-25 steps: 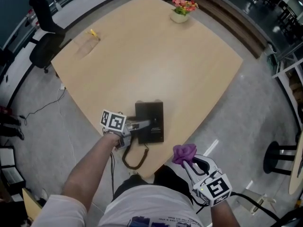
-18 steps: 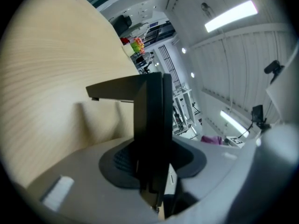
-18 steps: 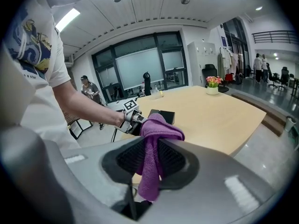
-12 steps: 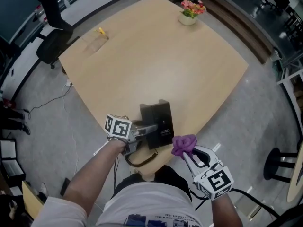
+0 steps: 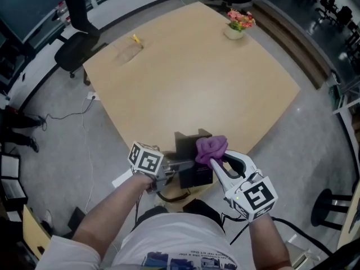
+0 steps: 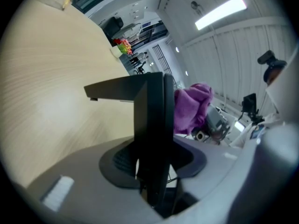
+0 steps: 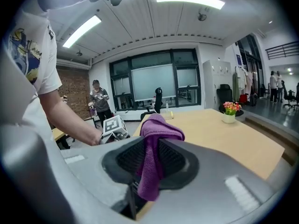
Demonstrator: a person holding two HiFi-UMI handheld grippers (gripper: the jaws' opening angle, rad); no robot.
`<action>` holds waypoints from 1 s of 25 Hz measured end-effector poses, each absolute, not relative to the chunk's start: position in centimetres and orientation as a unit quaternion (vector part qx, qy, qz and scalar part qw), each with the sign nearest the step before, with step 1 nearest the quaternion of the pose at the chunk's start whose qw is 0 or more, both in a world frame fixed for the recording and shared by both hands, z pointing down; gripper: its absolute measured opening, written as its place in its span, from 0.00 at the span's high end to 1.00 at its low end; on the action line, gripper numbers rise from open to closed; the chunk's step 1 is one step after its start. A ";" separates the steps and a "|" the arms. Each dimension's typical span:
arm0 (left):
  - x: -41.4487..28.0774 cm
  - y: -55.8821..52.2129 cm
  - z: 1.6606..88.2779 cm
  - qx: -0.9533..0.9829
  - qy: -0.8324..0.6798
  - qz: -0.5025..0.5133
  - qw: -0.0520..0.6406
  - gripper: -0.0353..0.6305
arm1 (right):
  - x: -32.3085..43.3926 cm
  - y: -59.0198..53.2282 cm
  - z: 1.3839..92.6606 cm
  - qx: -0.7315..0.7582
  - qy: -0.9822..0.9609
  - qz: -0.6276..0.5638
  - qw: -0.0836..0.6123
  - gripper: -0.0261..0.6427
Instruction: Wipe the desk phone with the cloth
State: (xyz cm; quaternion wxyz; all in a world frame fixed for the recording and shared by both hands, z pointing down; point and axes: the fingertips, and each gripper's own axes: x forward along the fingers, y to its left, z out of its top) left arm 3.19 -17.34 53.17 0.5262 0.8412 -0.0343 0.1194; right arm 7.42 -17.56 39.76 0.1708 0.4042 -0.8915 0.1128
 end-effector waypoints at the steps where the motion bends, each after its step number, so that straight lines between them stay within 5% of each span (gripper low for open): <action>1: 3.1 -17.1 53.1 0.841 -0.034 0.120 0.526 0.67 | 7.1 -17.9 39.9 0.400 -0.893 0.110 0.173 0.83; 25: 0.1 -18.0 49.4 0.853 -0.038 0.073 0.515 0.68 | 5.3 -9.2 45.7 0.323 -0.891 0.171 0.270 0.83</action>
